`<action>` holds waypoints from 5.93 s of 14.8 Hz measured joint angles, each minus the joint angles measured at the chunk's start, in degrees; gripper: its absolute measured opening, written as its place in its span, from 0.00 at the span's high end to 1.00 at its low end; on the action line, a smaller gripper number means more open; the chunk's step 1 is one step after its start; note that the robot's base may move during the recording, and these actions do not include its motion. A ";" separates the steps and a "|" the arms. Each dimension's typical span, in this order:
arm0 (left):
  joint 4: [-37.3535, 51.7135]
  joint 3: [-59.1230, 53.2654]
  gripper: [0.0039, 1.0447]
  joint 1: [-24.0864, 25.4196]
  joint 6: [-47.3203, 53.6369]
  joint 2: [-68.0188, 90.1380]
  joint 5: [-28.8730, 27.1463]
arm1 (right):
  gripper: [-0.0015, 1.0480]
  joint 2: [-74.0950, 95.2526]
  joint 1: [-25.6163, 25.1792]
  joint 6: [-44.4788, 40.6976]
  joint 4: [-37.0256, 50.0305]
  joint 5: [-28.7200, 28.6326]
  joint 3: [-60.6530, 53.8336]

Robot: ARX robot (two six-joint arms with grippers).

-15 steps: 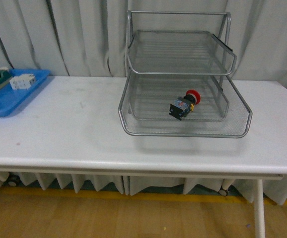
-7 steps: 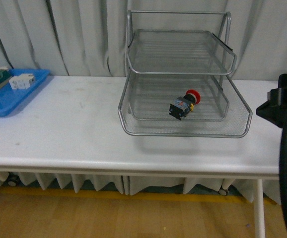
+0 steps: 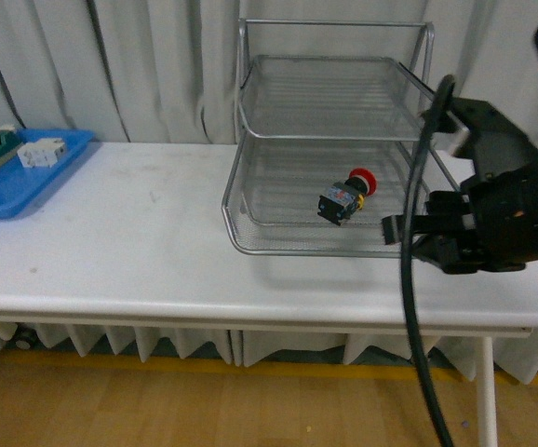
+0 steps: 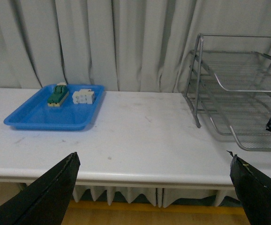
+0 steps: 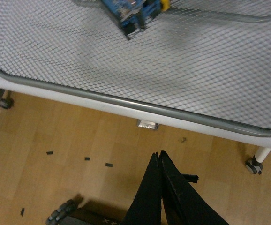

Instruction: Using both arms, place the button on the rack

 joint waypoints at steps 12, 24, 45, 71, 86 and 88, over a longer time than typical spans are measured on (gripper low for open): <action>0.02 0.00 0.06 0.00 0.00 0.00 0.02 | 0.98 20.04 0.55 -7.08 -2.25 0.24 16.96; 0.00 0.00 0.06 0.00 0.00 0.00 0.02 | 0.98 38.60 -6.14 -13.11 -7.32 4.15 48.76; 0.00 0.00 0.06 0.00 0.00 0.00 0.02 | 0.98 -3.19 -5.88 -2.82 7.67 -7.10 6.14; 0.00 0.00 0.06 0.00 0.00 0.00 0.00 | 0.98 -82.79 -14.36 -5.97 20.87 6.49 -55.80; 0.04 0.00 0.06 0.00 0.00 0.00 0.00 | 0.98 -102.88 -14.36 -5.99 0.17 6.34 -55.78; 0.02 0.00 0.06 0.00 0.00 0.00 0.00 | 0.88 -102.88 -14.36 -6.08 0.15 6.36 -55.78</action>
